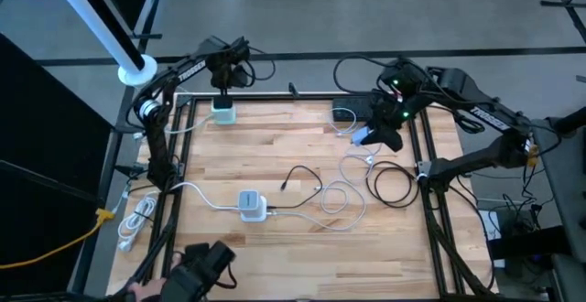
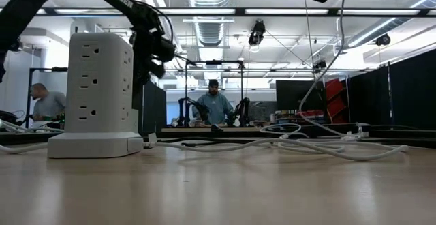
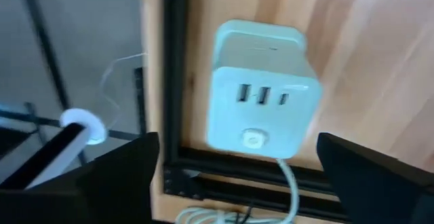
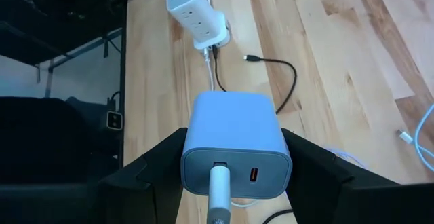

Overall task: Insert USB
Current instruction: Insert the purple charger adapter into the light green outlet extension

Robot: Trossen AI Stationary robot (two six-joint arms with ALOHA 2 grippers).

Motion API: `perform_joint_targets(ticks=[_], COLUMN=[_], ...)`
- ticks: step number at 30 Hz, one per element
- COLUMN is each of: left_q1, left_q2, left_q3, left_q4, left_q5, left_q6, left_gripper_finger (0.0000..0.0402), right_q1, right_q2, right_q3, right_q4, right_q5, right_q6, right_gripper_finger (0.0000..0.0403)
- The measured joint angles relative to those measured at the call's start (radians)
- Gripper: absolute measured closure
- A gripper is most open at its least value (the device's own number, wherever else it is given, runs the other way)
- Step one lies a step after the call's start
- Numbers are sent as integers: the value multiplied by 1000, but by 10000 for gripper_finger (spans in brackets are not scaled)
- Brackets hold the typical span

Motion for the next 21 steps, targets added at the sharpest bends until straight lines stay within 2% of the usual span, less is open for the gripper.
perform_joint_targets(ticks=[8, 12, 21], left_q1=[10, 11, 24], left_q2=[14, 14, 14], left_q3=[-82, -139, -236], left_q4=[14, 99, 196], left_q5=[10, -52, -69], left_q6=[54, 79, 87], left_gripper_finger=[14, 13, 13], right_q1=[0, 0, 0], right_q2=[34, 53, 87], right_q3=[0, 0, 0], right_q4=[2, 10, 12], right_q5=[1, 1, 1], right_q6=[7, 4, 3], right_gripper_finger=[210, 210, 210])
